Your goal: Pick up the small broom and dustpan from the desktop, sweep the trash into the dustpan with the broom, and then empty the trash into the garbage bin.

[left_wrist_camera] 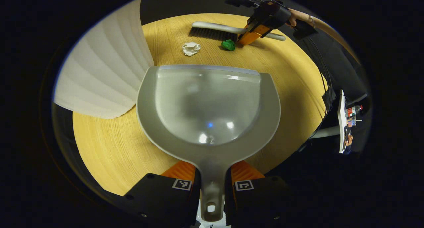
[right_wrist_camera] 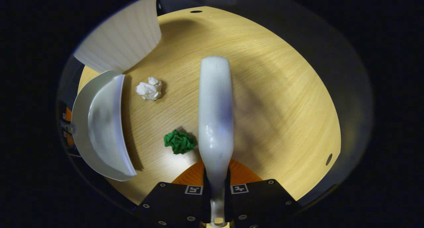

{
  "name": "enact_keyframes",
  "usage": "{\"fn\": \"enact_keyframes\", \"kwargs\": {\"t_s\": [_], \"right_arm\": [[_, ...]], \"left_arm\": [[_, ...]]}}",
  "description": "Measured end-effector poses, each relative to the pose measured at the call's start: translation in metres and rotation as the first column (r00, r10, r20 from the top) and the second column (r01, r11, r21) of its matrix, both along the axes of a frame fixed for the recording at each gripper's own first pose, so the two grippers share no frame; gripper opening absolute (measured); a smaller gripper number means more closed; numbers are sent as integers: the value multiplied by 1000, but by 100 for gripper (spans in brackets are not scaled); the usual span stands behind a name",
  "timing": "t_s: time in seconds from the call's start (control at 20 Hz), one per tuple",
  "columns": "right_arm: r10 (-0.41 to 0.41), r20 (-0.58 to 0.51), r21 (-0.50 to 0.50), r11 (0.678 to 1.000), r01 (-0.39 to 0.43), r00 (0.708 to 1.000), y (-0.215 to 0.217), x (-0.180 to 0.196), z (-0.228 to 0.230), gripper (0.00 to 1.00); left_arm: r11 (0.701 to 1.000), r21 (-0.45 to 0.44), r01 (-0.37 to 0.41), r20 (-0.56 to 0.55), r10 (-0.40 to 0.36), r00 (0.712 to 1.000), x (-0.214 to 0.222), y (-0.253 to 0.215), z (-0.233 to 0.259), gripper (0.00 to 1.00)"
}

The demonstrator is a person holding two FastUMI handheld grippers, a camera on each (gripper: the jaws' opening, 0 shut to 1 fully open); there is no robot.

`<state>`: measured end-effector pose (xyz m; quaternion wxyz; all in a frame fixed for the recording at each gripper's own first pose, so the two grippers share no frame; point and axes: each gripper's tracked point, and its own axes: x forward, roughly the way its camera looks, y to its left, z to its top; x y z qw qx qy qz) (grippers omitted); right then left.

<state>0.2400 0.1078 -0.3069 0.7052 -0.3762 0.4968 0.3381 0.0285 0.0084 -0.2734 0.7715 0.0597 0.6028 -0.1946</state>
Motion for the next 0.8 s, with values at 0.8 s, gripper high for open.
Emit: {"fn": "enact_keyframes", "kwargs": {"t_s": [0.8], "right_arm": [[244, -236, 59, 970, -237, 940, 24, -58, 2, 16]], "left_arm": [[1000, 17, 14, -2, -14, 1000, 1, -4, -12, 33]]}}
